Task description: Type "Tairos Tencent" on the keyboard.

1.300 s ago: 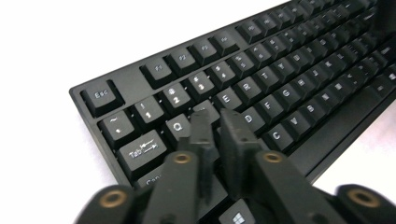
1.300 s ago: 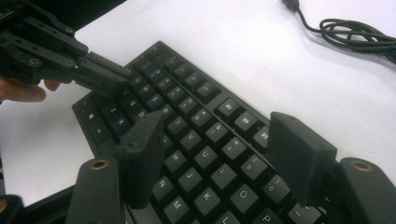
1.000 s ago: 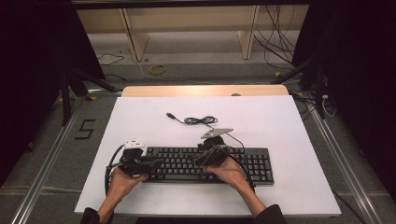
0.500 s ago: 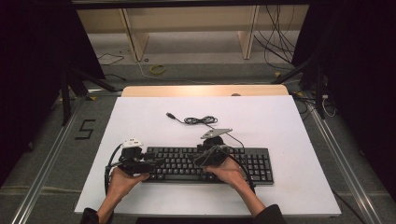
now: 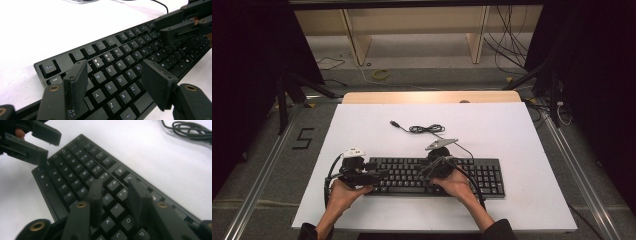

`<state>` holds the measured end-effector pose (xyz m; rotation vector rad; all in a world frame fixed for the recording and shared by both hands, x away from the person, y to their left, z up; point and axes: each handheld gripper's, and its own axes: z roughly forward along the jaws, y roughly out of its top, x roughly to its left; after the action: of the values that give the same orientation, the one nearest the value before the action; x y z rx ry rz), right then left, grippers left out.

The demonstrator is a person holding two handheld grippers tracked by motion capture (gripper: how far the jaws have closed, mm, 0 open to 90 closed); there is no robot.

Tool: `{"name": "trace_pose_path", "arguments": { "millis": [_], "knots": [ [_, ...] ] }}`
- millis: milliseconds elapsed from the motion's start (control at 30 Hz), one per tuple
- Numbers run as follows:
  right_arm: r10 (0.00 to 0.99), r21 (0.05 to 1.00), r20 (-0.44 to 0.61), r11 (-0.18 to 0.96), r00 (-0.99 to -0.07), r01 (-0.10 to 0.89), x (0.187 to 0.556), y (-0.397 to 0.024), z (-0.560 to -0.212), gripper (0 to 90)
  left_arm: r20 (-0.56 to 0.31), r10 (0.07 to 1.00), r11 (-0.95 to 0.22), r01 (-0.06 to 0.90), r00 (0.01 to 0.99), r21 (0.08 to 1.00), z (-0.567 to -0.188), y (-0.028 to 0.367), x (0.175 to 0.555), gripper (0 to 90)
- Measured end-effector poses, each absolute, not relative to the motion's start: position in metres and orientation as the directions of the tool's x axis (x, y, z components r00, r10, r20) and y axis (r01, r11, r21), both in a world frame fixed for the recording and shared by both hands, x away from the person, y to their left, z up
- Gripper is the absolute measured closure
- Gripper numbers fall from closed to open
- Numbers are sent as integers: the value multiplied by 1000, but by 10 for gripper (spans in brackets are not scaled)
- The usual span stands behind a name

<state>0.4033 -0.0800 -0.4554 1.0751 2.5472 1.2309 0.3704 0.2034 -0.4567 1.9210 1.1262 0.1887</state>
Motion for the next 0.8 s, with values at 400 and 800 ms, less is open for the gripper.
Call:
{"name": "trace_pose_path", "arguments": {
  "millis": [400, 800],
  "knots": [
    [638, 699, 169, 459, -751, 548, 403, -78, -463, 870, -291, 754, -194, 622, 589, 758, -453, 203, 369, 344],
    [644, 681, 151, 482, -750, 551, 404, -75, -469, 900, -295, 741, -195, 614, 603, 765, -453, 202, 368, 333]
  ]
}}
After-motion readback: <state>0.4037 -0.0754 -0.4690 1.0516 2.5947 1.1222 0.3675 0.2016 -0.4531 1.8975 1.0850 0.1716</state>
